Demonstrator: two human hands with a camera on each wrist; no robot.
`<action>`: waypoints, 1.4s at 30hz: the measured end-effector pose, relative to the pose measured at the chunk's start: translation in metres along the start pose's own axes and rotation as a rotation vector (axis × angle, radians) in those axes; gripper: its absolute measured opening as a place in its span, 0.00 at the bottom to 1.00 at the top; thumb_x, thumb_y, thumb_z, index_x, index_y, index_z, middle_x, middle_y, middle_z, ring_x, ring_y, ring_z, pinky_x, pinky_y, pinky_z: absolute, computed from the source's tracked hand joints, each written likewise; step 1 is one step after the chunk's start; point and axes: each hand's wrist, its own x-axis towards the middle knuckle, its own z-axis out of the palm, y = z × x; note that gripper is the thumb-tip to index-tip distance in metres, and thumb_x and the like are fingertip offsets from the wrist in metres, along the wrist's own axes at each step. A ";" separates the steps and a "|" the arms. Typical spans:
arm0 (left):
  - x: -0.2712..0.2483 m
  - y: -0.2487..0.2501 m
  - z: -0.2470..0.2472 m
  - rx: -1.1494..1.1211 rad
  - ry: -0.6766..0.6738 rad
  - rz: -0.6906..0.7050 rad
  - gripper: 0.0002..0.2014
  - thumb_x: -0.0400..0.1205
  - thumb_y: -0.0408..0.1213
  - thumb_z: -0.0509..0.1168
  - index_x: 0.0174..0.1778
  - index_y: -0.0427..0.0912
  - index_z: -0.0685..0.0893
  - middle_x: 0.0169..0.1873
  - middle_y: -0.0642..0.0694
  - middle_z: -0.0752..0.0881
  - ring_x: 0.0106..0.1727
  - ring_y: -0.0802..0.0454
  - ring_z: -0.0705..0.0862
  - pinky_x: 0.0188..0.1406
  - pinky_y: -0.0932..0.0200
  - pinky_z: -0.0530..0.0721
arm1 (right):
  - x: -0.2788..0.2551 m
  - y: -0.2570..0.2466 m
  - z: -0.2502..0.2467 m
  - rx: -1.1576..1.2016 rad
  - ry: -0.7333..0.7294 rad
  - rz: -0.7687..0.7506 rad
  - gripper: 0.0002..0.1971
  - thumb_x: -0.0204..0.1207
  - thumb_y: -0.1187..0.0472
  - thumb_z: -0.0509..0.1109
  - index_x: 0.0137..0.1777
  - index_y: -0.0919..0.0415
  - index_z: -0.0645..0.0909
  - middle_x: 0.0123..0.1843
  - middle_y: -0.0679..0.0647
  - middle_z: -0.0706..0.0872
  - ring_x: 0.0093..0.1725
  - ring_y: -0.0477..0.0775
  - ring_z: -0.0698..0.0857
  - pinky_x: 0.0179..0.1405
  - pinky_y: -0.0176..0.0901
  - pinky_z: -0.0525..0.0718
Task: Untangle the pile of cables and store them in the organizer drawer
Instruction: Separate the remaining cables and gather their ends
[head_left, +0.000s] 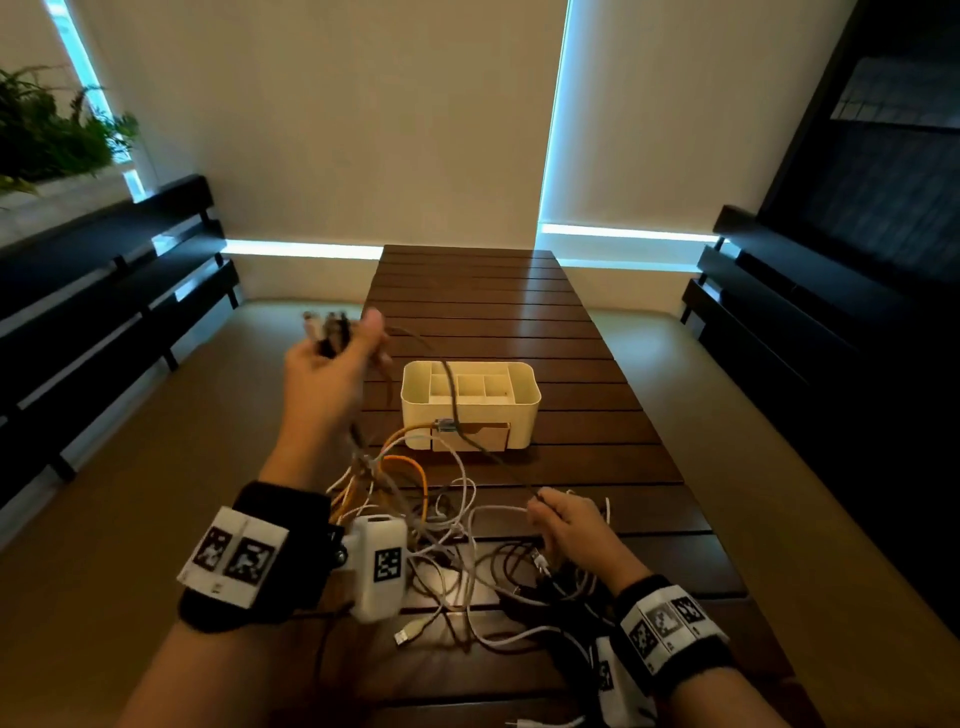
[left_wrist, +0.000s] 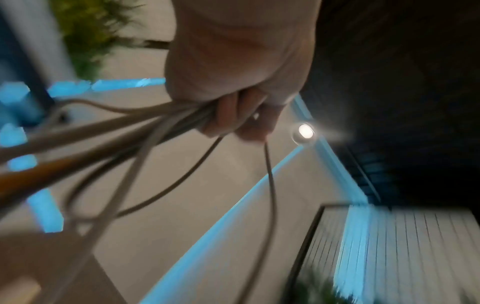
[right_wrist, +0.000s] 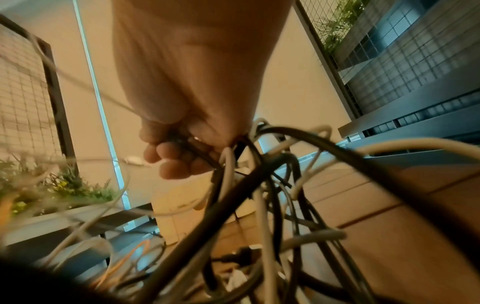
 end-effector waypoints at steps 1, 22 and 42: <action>0.004 -0.010 0.000 0.256 0.007 0.006 0.05 0.79 0.42 0.69 0.40 0.46 0.86 0.35 0.50 0.85 0.35 0.58 0.81 0.41 0.57 0.78 | 0.002 -0.002 -0.002 -0.024 0.018 -0.009 0.15 0.83 0.60 0.59 0.33 0.51 0.74 0.25 0.47 0.77 0.24 0.40 0.76 0.30 0.34 0.74; -0.032 -0.046 0.046 0.574 -0.092 0.459 0.17 0.77 0.52 0.68 0.27 0.46 0.78 0.22 0.55 0.79 0.27 0.62 0.80 0.27 0.65 0.78 | -0.005 0.007 0.003 -0.084 0.135 -0.101 0.05 0.79 0.64 0.66 0.42 0.62 0.81 0.35 0.50 0.82 0.36 0.40 0.81 0.39 0.33 0.77; -0.030 -0.065 0.028 0.904 -0.267 0.161 0.14 0.78 0.57 0.65 0.30 0.57 0.72 0.31 0.56 0.79 0.43 0.51 0.81 0.28 0.62 0.66 | -0.006 -0.031 -0.027 -0.413 0.237 -0.008 0.07 0.77 0.62 0.65 0.44 0.48 0.78 0.38 0.40 0.75 0.48 0.49 0.75 0.50 0.44 0.68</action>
